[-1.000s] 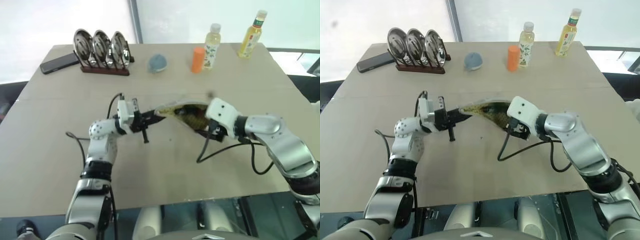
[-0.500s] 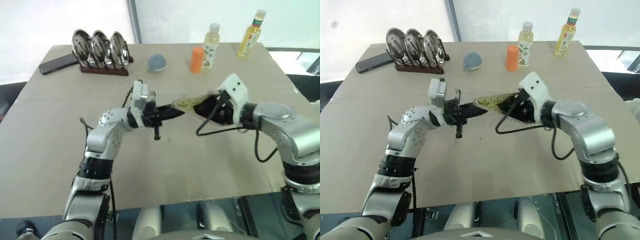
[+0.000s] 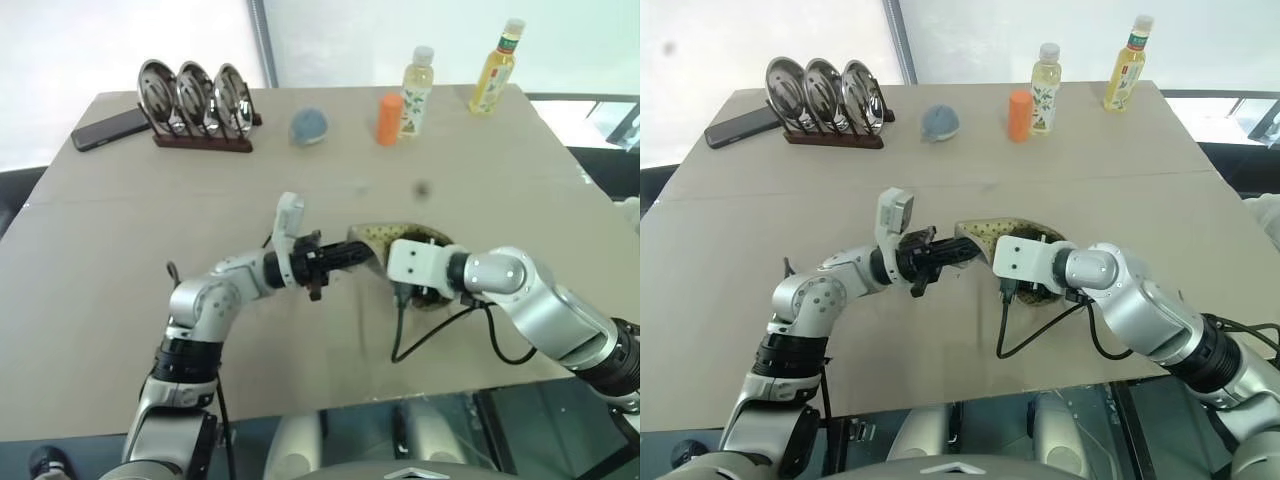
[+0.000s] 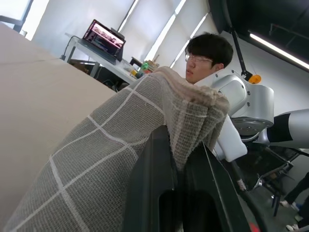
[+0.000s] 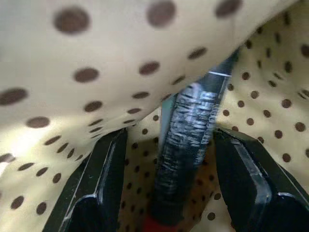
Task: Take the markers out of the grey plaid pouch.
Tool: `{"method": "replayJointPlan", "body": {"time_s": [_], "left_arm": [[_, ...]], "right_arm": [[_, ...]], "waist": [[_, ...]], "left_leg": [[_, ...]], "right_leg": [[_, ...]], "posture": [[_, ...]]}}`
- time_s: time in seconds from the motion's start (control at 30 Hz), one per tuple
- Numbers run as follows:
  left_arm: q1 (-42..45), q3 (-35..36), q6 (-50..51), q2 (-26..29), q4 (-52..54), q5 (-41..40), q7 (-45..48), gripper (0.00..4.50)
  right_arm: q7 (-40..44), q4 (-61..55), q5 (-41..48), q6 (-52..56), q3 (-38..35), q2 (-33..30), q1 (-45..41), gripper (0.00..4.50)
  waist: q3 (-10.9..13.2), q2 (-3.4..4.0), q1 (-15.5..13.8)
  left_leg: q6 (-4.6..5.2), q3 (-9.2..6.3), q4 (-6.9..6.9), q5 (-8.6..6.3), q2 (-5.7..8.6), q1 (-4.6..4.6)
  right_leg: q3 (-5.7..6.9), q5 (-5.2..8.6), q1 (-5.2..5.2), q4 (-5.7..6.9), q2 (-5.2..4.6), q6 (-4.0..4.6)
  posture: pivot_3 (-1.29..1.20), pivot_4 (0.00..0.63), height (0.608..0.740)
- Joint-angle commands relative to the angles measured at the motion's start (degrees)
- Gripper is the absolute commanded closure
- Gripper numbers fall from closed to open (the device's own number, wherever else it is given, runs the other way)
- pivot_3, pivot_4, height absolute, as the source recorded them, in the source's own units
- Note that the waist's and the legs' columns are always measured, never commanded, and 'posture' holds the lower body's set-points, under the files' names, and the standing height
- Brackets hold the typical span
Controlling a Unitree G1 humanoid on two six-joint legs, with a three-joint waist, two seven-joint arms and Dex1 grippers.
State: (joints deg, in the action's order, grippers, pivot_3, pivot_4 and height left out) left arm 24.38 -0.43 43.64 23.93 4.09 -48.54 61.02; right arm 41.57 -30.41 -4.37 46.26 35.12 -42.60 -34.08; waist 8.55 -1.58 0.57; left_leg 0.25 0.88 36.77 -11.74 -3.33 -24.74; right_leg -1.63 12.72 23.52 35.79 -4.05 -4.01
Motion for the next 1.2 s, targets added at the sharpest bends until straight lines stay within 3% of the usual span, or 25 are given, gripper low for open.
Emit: {"method": "replayJointPlan", "body": {"time_s": [0.03,0.27,0.37,0.5,0.73,0.87,1.03,1.2], "left_arm": [[-1.4,0.9,-1.5,0.6,3.0,-0.4,1.5,4.5],[-4.2,0.9,-4.1,0.2,2.3,2.0,1.4,4.5],[-5.2,1.3,-6.5,-0.3,1.7,3.6,0.9,4.5],[-5.9,1.3,-11.4,-0.4,0.2,7.2,1.1,4.5],[-7.4,0.8,-22.0,0.8,-4.4,14.0,4.1,4.5],[-7.9,-0.2,-27.1,2.1,-7.1,16.6,6.5,4.5],[-9.3,-1.4,-34.6,3.0,-8.5,19.4,8.6,4.5],[-10.9,-3.0,-54.8,4.8,-13.8,26.8,13.7,4.5]], "right_arm": [[0.1,3.1,-2.9,-2.7,1.1,0.9,0.5,1.61],[0.2,19.2,-10.6,-11.3,6.6,5.8,-0.8,1.61],[2.0,21.8,-11.3,-12.0,5.4,6.0,-0.4,2.47],[4.1,14.8,-8.5,-10.0,-0.6,5.0,1.9,3.95],[7.7,-5.2,4.7,2.6,-17.6,5.7,7.4,3.98],[8.0,-9.9,10.7,9.0,-24.3,5.8,8.4,3.98],[5.7,-7.7,11.5,9.5,-24.2,3.0,9.1,3.98],[1.8,-2.2,7.7,11.0,-18.7,-0.6,10.2,3.98]], "waist": [[0.0,-0.02,0.0],[-0.1,-0.09,0.1],[-0.2,-0.2,0.2],[-0.2,-0.22,-0.3],[-0.1,-0.19,-0.7],[-0.1,-0.17,-1.0],[-0.1,-0.16,-1.0],[-0.1,-0.13,-1.2]], "left_leg": [[0.0,0.0,0.01,0.0,0.0,0.0],[0.0,0.0,0.02,0.0,0.0,0.07],[0.0,0.0,0.04,0.0,0.0,0.26],[0.0,-0.01,0.1,0.0,0.0,0.38],[-0.01,-0.02,0.08,-0.01,0.01,-0.03],[-0.01,-0.02,0.01,-0.01,0.01,0.01],[-0.01,-0.01,0.03,0.0,0.01,0.04],[-0.01,0.01,0.02,-0.01,0.01,0.0]], "right_leg": [[0.0,0.0,-0.01,0.0,0.0,0.0],[0.0,-0.01,-0.03,0.04,0.01,0.01],[0.0,-0.01,-0.17,0.05,0.01,0.01],[0.0,-0.01,-0.28,0.05,0.0,0.02],[0.0,-0.02,-0.05,0.01,0.0,0.02],[0.01,0.0,-0.03,0.0,0.0,0.03],[0.0,-0.01,-0.03,0.0,-0.01,0.04],[0.0,0.0,-0.01,-0.05,-0.02,0.05]], "posture": [[0.0,0.15,0.74],[0.0,0.15,0.74],[0.0,0.15,0.74],[0.0,0.15,0.74],[0.0,0.15,0.74],[0.0,0.15,0.74],[0.0,0.15,0.74],[0.0,0.15,0.74]]}}
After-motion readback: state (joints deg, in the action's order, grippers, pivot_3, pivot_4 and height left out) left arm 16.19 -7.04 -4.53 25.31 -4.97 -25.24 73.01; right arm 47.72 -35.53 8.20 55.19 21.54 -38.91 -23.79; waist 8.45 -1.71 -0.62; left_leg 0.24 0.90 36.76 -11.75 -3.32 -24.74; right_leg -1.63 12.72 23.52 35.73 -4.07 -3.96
